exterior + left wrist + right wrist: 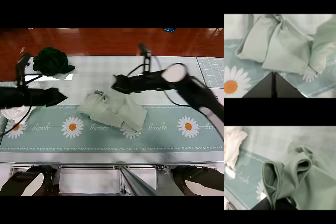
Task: Fold the shirts.
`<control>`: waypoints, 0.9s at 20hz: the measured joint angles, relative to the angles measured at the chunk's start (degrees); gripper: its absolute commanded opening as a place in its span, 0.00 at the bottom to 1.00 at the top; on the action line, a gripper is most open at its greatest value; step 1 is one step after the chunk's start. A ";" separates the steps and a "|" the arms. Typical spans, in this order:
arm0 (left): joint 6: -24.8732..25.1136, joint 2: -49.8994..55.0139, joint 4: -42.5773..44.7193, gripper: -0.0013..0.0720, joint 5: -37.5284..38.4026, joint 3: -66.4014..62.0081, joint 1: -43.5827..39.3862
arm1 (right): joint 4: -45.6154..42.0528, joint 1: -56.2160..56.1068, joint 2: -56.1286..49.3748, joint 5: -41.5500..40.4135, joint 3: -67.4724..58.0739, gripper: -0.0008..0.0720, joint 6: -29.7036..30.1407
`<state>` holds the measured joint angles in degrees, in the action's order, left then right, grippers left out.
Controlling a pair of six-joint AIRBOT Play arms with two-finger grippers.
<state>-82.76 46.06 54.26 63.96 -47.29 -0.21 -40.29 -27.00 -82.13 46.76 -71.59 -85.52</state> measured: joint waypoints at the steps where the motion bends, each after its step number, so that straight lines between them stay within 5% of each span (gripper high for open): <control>1: -0.02 -2.56 -0.04 0.04 0.02 1.99 0.74 | 0.83 -1.29 -3.93 -0.20 -2.62 0.05 0.09; 3: -0.20 -6.03 -0.33 0.04 -0.22 4.96 1.75 | 2.23 -3.34 -10.84 0.20 -7.34 0.16 0.24; 5: -0.22 -7.63 -0.76 0.04 -0.39 6.78 2.21 | 3.34 -4.74 -15.76 0.85 -10.62 0.60 0.35; 13: -0.42 -6.71 -1.27 0.04 -5.25 8.79 3.85 | 2.43 1.11 -15.67 13.73 -14.12 0.58 2.64; 18: -0.42 -6.95 -1.40 0.04 -5.14 7.37 7.65 | -20.00 15.19 3.54 25.29 -8.48 0.58 -1.75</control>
<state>-83.18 39.11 52.86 58.83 -39.92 7.44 -60.29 -11.81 -78.59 72.05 -80.07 -87.26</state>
